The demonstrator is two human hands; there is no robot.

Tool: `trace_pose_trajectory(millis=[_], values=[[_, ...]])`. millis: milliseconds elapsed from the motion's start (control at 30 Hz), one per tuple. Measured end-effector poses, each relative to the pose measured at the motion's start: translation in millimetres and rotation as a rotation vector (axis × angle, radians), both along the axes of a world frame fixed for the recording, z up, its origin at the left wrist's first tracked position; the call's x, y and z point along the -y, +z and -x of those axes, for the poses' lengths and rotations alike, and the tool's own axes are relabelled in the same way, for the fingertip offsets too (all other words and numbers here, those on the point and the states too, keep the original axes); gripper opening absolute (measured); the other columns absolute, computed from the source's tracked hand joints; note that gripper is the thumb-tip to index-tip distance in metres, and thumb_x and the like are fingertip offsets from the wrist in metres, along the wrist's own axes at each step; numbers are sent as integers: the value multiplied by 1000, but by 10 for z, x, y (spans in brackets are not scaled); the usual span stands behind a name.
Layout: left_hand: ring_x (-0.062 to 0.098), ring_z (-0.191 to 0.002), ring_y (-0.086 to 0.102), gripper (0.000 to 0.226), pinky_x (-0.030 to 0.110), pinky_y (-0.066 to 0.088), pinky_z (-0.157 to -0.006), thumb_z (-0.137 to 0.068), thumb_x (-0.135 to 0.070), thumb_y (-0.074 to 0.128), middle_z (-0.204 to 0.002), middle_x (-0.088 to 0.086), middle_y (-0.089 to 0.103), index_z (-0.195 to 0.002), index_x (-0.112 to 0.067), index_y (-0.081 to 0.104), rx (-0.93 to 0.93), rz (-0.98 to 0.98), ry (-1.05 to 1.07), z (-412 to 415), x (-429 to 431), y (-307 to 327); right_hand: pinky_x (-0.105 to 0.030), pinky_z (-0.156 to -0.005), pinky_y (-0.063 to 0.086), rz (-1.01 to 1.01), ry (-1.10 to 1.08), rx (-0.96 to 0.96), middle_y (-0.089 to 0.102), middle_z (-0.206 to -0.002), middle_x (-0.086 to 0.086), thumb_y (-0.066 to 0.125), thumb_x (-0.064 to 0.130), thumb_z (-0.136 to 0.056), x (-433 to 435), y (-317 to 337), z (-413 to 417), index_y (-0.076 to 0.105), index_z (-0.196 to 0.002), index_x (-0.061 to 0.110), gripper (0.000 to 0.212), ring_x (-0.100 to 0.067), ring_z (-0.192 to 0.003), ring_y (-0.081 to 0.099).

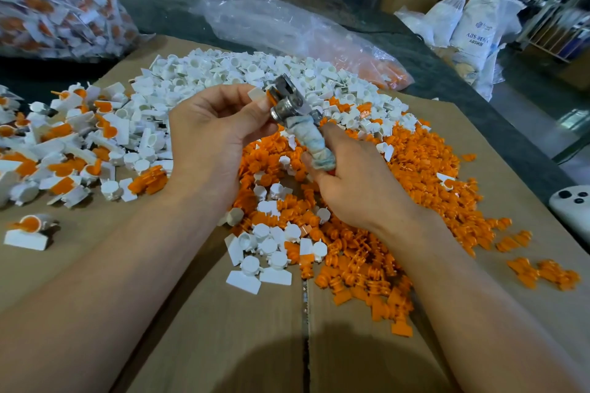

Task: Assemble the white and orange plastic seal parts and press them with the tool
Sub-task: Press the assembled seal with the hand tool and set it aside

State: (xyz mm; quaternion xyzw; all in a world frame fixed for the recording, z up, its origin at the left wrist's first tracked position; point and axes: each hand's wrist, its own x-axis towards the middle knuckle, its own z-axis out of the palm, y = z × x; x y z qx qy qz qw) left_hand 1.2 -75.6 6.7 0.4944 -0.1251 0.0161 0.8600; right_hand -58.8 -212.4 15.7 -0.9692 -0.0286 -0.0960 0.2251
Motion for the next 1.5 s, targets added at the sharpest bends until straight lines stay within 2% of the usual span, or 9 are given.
trace_pose_trajectory(millis=[167,333,500,1033,1133,1233,1333,1433,1500], values=[[8,-57,63,17,17,50,-53,-77,6,63,-57,-8,64,-68,-9,62,-6,-5,10,3,-3,0,-29,-45,32,1,1,1,46,-64,6,54,20,-90,-23,-1,3,39,-93,18,15,-10,-53,43],[8,-56,63,15,18,50,-54,-76,4,65,-56,-8,63,-69,-10,62,-12,-11,12,2,-5,1,-33,-49,36,19,1,7,47,-66,4,53,20,-90,-17,0,7,45,-102,11,17,-14,-55,46],[8,-55,62,17,17,50,-54,-77,5,65,-56,-8,63,-69,-9,62,-17,-27,22,7,0,0,-34,-49,34,40,6,16,46,-65,3,53,18,-90,-20,-5,8,43,-98,11,14,-15,-55,45],[10,-58,63,17,18,50,-54,-76,8,64,-60,-4,64,-69,-8,62,-25,-17,8,13,-11,17,-33,-47,33,57,21,52,43,-63,6,54,16,-89,-12,-25,2,39,-94,14,16,-11,-53,42],[11,-58,64,17,18,50,-53,-75,6,65,-58,-4,64,-67,-8,61,-41,-3,-13,3,-3,32,-32,-49,36,27,23,54,47,-67,5,55,20,-90,-4,-36,-3,42,-97,13,16,-10,-56,46],[14,-58,67,17,18,52,-54,-74,6,66,-58,-1,66,-65,-8,62,-81,-1,-50,-2,-7,38,-19,-48,33,-32,-23,81,47,-67,11,58,32,-88,35,-29,-5,43,-91,19,20,-5,-56,45],[20,-64,70,16,18,53,-54,-78,6,63,-57,1,66,-67,-5,64,-142,-14,-90,-4,-8,30,-13,-47,31,-53,-134,119,44,-68,14,57,44,-84,138,-12,-15,40,-86,25,26,-1,-58,42],[21,-62,70,22,18,53,-49,-83,5,59,-55,2,66,-65,-6,65,-190,-33,-133,4,-4,38,-23,-50,29,19,-275,118,43,-73,12,57,53,-80,279,-15,-45,40,-89,22,37,-8,-64,43],[20,-58,69,29,17,50,-45,-82,3,61,-58,1,68,-57,-11,68,-183,-87,-159,17,5,46,-25,-50,26,100,-350,100,40,-74,11,58,56,-79,356,-28,-64,40,-93,20,42,-12,-70,41]])
